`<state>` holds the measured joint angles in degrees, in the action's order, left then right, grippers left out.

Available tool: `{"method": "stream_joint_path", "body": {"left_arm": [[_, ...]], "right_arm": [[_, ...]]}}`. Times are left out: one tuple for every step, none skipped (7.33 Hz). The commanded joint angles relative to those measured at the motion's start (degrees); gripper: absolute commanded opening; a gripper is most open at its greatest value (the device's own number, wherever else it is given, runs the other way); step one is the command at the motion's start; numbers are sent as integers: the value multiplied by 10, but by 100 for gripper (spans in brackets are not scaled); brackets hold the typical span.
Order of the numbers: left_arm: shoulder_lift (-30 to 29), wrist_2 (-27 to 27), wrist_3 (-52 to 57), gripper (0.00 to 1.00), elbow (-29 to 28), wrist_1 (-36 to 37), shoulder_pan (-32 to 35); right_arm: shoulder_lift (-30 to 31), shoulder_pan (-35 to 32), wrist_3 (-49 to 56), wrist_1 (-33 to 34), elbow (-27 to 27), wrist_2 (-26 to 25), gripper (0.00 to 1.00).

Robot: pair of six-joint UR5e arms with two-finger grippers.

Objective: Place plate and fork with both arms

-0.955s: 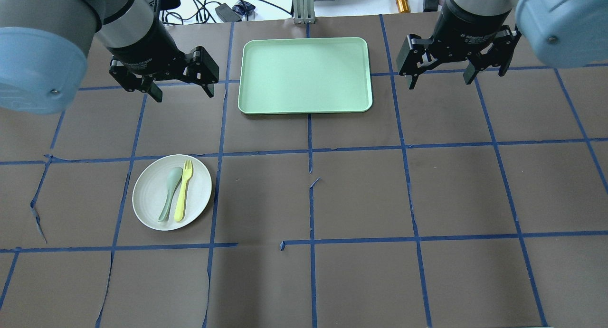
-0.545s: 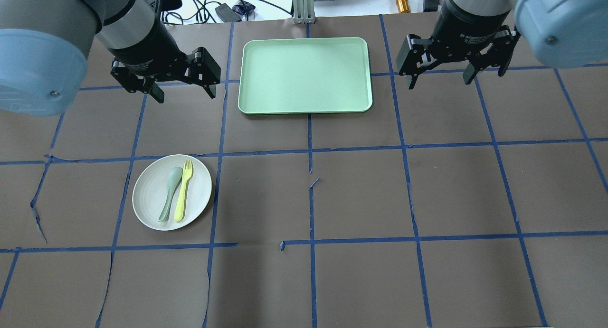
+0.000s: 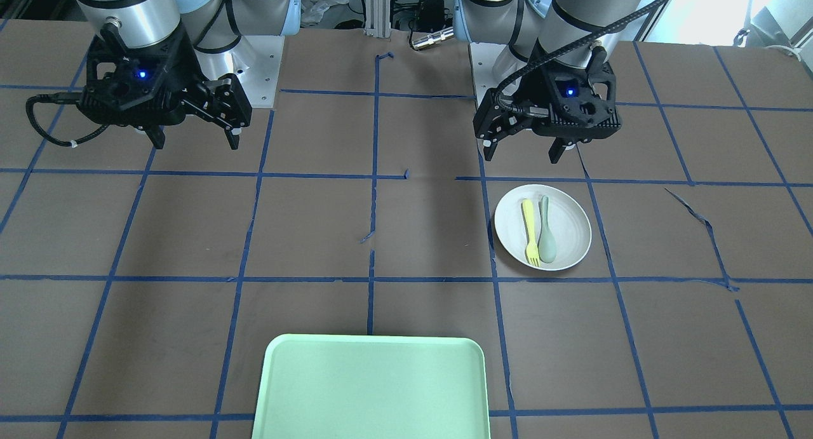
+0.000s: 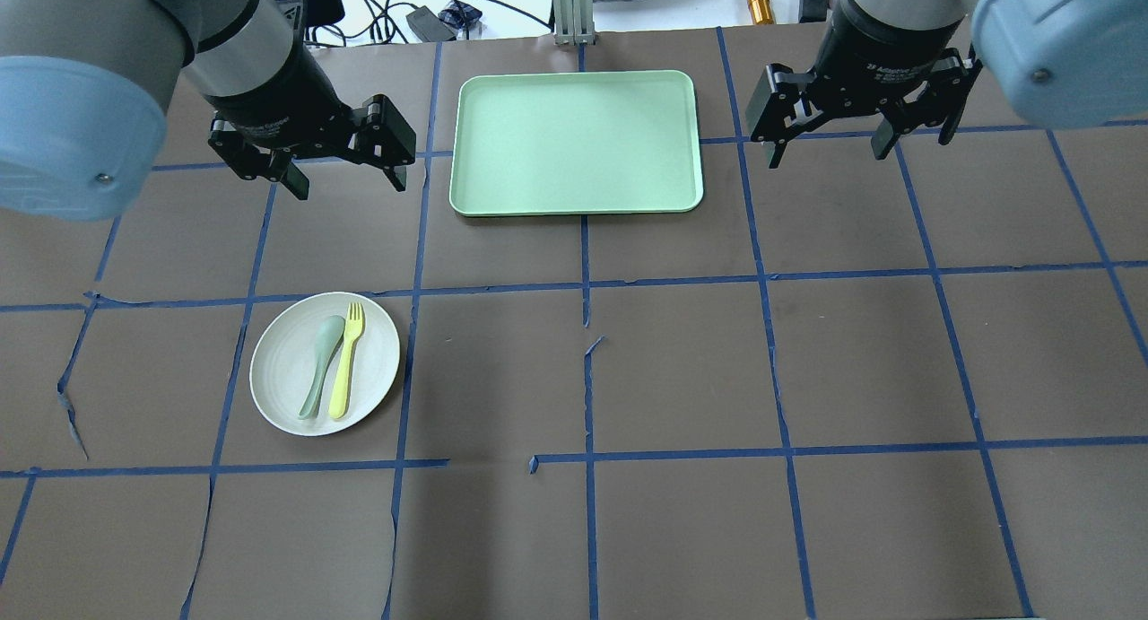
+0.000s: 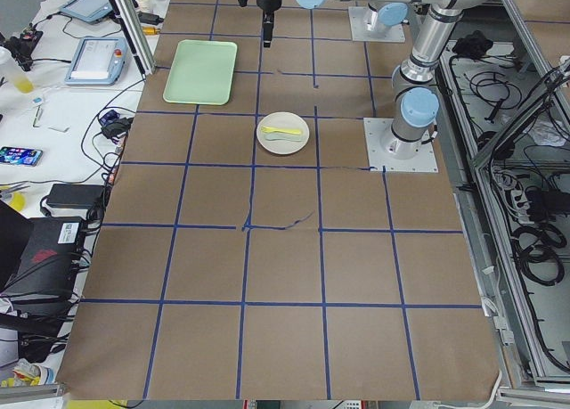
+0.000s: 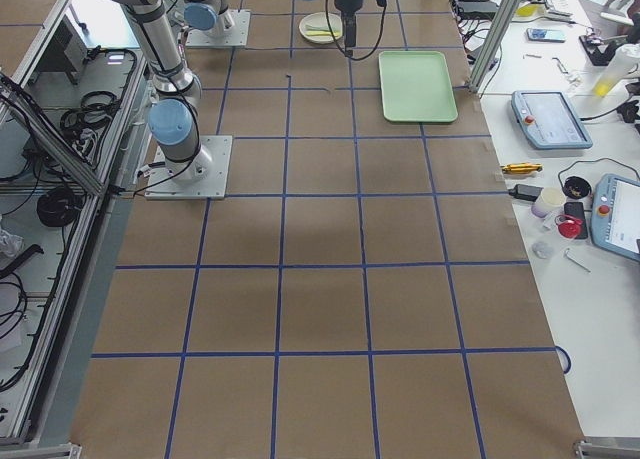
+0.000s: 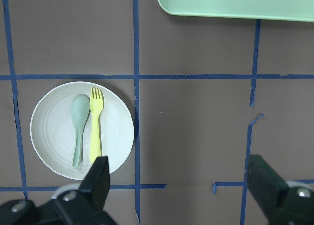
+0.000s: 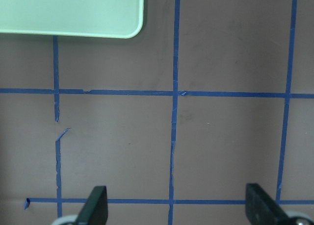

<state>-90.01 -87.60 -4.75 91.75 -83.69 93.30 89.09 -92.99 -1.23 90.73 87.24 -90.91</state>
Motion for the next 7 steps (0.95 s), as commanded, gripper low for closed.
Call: {"method": "stream_joint_path", "body": {"left_arm": [[-3,-4,0,100,0,0,0],[1,-3,0,100,-2,0,0],[-8,-4,0,100,0,1,0],[10,-3,0,100,-2,-2,0],[11,-3,0,100,-6,-2,0],[10,-3,0,100,-3,-2,0],[11,-3,0,100,-6,-2,0]], "right_arm": [[-1,0,0,0,0,0,100],[-1,0,0,0,1,0,100],[0,0,0,0,0,0,100],[0,0,0,0,0,0,100],[0,0,0,0,0,1,100],[0,0,1,0,0,-1,100],[0,1,1,1,0,-2,100]]}}
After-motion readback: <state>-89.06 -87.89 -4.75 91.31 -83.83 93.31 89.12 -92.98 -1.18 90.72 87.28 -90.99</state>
